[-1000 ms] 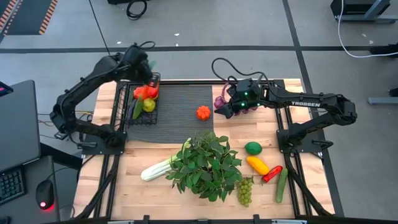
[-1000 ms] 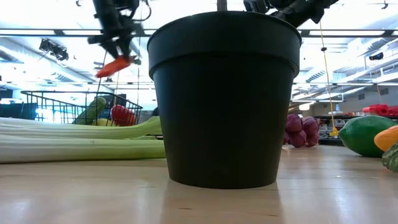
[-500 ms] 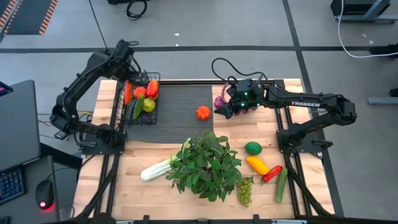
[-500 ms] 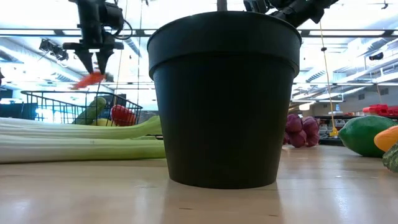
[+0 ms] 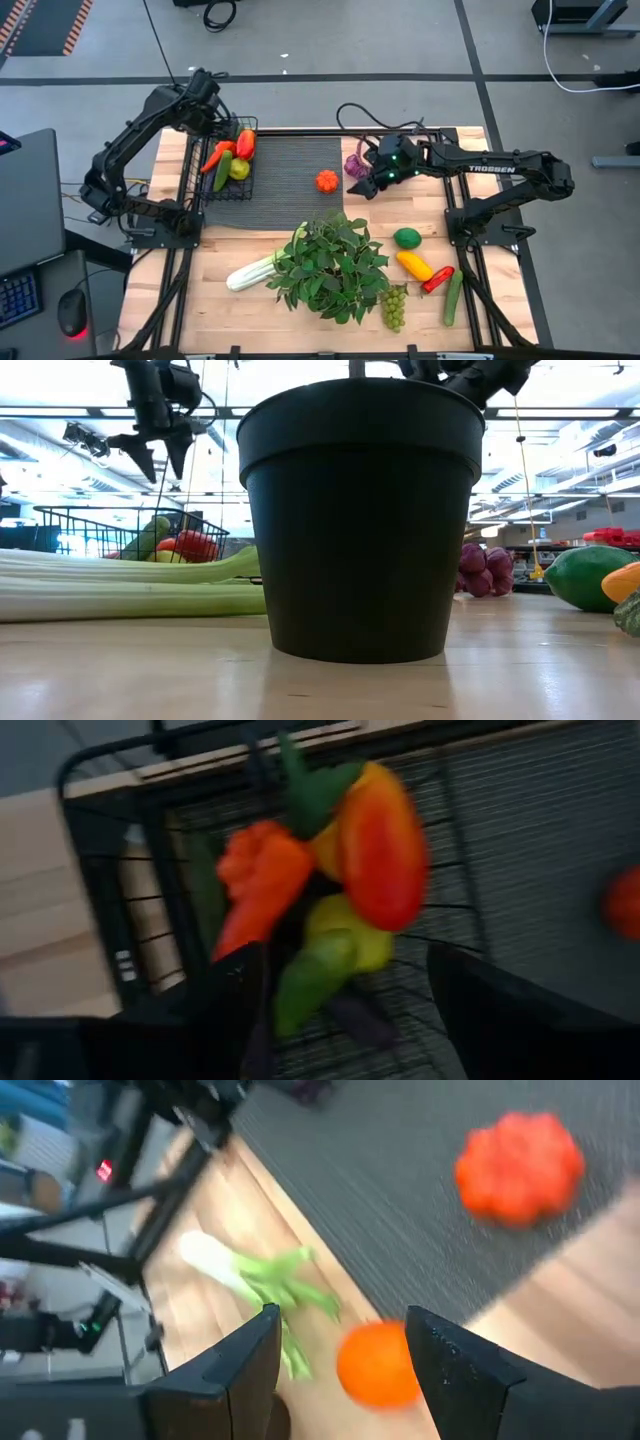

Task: Build produce basket
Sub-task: Put the yellow mango into the wire basket

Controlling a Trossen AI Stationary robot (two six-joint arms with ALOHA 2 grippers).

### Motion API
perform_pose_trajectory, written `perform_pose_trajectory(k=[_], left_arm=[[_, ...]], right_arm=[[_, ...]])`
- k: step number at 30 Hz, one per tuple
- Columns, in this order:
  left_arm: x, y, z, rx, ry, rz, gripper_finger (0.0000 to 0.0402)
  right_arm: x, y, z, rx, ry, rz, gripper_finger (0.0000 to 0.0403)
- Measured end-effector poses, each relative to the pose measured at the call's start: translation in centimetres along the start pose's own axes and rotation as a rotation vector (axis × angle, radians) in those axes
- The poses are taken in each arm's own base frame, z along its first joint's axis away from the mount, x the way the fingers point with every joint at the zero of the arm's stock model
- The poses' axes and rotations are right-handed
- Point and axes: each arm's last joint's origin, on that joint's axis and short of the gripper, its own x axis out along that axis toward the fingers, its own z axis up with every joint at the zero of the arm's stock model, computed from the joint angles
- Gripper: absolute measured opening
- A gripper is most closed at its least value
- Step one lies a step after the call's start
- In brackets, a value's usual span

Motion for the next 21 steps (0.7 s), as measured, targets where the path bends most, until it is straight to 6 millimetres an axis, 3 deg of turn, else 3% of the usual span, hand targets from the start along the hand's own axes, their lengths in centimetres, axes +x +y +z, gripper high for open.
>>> perform_pose_trajectory(k=[4,12,17,21], left_arm=[[-1.8,-1.9,-0.8,0.01,-0.094,-0.147,0.0282],[-5.6,-8.4,-2.1,0.048,-0.366,-0.511,0.0277],[-6.5,-11.3,-3.5,0.083,-0.373,-0.649,0.0277],[-6.9,-12.5,-4.6,0.099,-0.345,-0.699,0.0277]], right_arm=[[-0.1,-1.1,-1.4,0.109,0.141,-0.106,0.0219],[-1.2,-2.7,-5.1,0.186,0.383,-0.454,0.0219],[-0.6,-2.8,-7.1,0.188,0.495,-0.434,0.0226],[0.2,-3.0,-9.0,0.25,0.534,-0.447,0.0246]])
